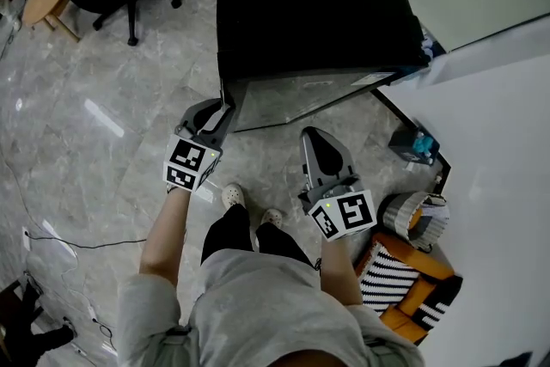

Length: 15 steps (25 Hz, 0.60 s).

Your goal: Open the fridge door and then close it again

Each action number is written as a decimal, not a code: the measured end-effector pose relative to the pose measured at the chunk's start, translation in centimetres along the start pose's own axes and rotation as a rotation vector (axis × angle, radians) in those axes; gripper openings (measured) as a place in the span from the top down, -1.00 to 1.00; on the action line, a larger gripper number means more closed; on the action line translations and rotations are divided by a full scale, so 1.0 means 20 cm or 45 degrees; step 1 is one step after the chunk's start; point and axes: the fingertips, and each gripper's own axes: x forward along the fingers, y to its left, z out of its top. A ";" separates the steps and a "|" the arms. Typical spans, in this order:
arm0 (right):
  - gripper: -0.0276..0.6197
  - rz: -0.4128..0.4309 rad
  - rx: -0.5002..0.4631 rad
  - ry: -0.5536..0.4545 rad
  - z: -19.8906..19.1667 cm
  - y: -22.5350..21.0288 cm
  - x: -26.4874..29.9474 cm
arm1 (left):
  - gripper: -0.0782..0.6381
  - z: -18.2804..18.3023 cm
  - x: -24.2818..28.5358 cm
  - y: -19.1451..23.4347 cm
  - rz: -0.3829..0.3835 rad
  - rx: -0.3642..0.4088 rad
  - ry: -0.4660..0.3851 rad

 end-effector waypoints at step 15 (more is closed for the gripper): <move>0.83 0.068 -0.040 -0.052 0.05 0.07 -0.33 | 0.59 -0.13 -0.25 -0.49 0.050 -0.065 -0.007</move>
